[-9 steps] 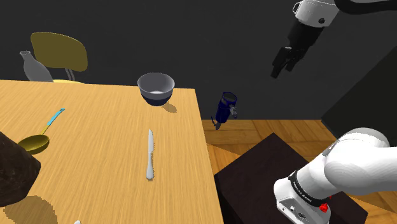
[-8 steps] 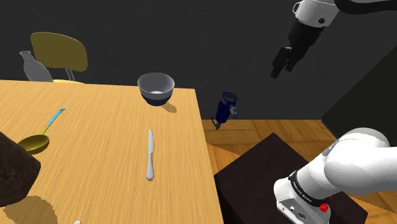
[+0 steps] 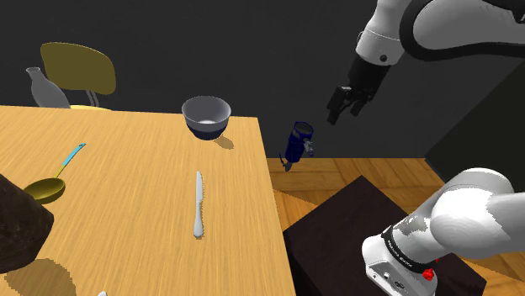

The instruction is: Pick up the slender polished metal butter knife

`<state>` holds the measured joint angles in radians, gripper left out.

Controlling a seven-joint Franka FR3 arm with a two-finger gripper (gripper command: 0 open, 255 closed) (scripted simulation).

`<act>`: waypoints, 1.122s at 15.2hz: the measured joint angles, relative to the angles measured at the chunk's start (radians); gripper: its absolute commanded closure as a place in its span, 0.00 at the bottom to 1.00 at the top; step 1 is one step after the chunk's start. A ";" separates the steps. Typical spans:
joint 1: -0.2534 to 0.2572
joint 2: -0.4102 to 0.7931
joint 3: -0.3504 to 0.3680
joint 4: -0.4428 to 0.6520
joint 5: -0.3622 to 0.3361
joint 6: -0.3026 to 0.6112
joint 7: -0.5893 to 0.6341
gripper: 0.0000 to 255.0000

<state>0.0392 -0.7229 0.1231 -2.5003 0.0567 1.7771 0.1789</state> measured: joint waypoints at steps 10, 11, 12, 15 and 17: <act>0.049 0.199 0.182 -0.061 0.131 0.289 0.250 0.00; 0.053 0.226 0.201 -0.061 0.141 0.319 0.277 0.00; 0.050 0.271 0.219 -0.046 0.142 0.354 0.300 0.00; 0.051 0.364 0.270 -0.027 0.150 0.440 0.376 0.00; 0.052 0.424 0.303 -0.013 0.148 0.494 0.429 0.00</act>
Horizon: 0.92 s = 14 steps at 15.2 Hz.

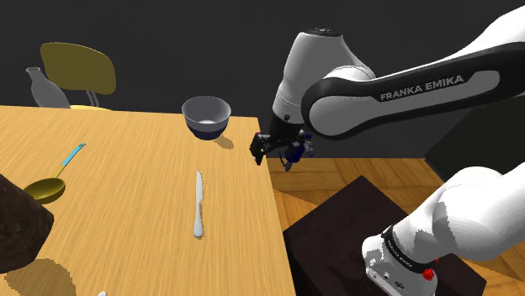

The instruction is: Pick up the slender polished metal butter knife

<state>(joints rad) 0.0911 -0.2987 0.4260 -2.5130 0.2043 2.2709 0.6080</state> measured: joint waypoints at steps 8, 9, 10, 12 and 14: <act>-0.003 0.339 0.101 0.150 -0.156 0.204 0.285 0.00; 0.002 0.380 0.100 0.176 -0.186 0.217 0.320 0.00; 0.014 0.425 0.099 0.203 -0.219 0.234 0.365 0.00; 0.043 0.508 0.087 0.254 -0.281 0.265 0.444 0.00; 0.080 0.586 0.067 0.310 -0.335 0.287 0.516 0.00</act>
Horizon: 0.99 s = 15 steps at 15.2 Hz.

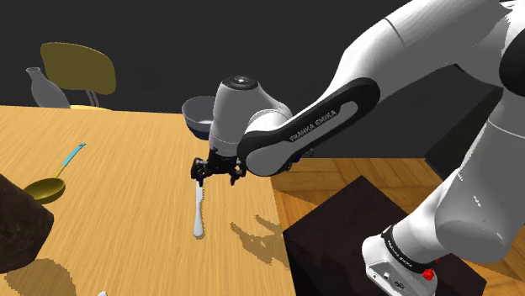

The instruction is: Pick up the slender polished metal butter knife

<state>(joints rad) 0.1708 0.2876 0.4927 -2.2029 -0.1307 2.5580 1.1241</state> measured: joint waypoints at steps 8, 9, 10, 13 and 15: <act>0.110 0.210 -0.079 0.166 -0.111 0.051 0.141 0.00; 0.114 0.218 -0.084 0.165 -0.117 0.061 0.146 0.00; 0.118 0.230 -0.089 0.169 -0.122 0.068 0.149 0.00; 0.126 0.251 -0.101 0.166 -0.135 0.092 0.157 1.00; 0.128 0.252 -0.104 0.166 -0.138 0.089 0.159 1.00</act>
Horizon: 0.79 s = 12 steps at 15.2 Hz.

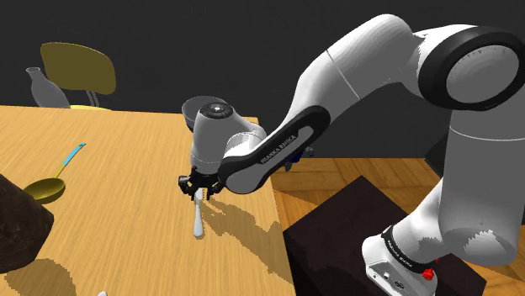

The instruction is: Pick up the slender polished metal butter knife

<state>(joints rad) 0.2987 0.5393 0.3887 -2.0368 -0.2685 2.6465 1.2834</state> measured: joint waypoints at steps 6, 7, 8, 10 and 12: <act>0.000 -0.003 -0.002 0.003 0.000 -0.017 0.001 1.00; -0.001 -0.003 -0.001 0.001 0.000 -0.013 0.001 1.00; -0.002 -0.003 -0.001 -0.001 0.000 -0.006 0.000 1.00; -0.005 -0.011 0.007 0.000 0.007 -0.009 -0.004 1.00; -0.012 -0.028 0.017 -0.003 0.016 -0.021 -0.009 1.00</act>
<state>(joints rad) 0.2872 0.5108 0.4060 -2.0398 -0.2520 2.6253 1.2743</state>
